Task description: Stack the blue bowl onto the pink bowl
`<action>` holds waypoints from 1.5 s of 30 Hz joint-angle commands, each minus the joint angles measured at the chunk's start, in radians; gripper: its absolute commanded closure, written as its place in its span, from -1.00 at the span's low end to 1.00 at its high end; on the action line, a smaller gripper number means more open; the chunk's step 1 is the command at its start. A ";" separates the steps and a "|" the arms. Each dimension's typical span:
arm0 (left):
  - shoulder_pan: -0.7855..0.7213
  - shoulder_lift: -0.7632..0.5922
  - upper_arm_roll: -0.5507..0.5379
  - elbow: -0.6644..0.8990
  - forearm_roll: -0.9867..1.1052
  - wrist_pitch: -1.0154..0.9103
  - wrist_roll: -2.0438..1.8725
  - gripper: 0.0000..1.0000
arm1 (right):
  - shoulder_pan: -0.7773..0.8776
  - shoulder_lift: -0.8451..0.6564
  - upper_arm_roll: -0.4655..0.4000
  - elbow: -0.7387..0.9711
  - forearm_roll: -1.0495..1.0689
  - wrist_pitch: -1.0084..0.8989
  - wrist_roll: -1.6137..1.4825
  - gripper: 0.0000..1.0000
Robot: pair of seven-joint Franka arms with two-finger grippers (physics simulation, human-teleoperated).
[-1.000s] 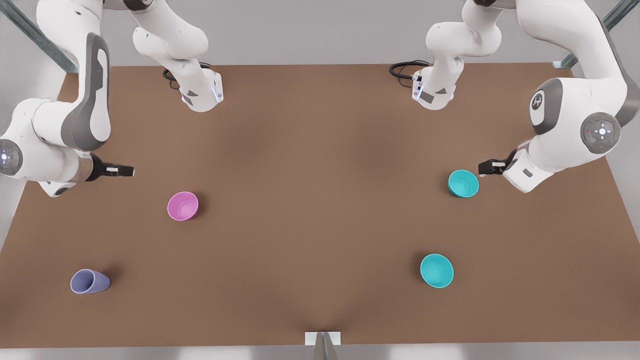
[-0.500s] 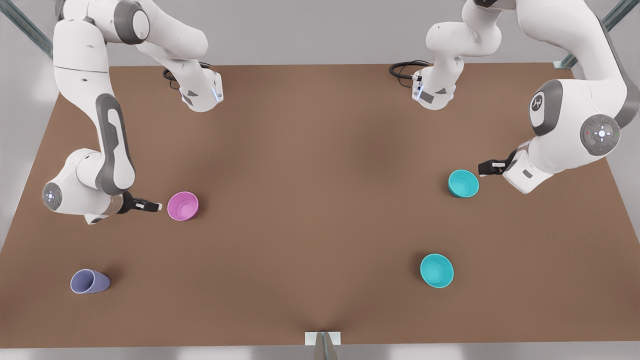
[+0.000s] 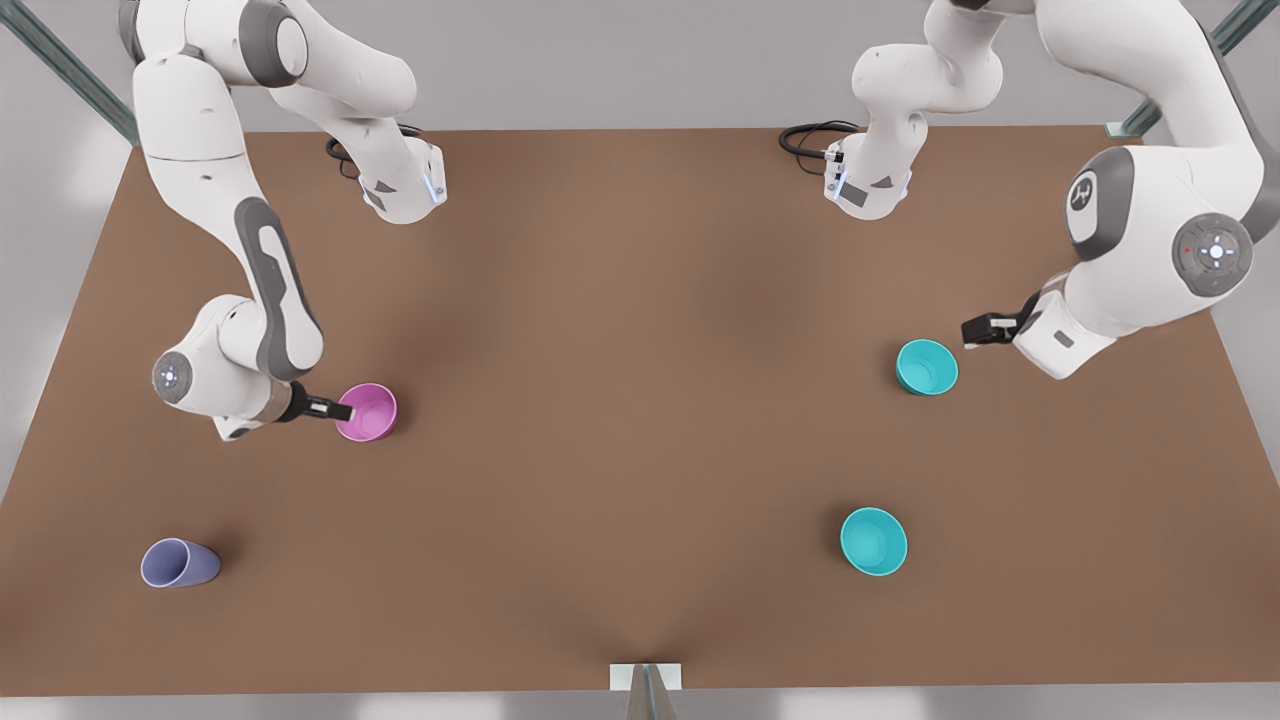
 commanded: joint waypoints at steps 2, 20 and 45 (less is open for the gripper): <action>-0.001 -0.002 0.000 0.000 0.000 -0.001 -0.002 -1.00 | 0.009 0.026 0.000 -0.005 0.007 0.048 -0.103 -1.00; -0.002 0.003 0.000 -0.001 0.000 -0.003 -0.002 -1.00 | 0.172 0.040 0.017 0.435 0.256 -0.328 -0.068 0.57; 0.265 0.198 -0.023 -0.444 -0.140 0.520 0.616 -1.00 | 0.369 0.288 -0.002 0.944 0.193 -0.393 0.566 -1.00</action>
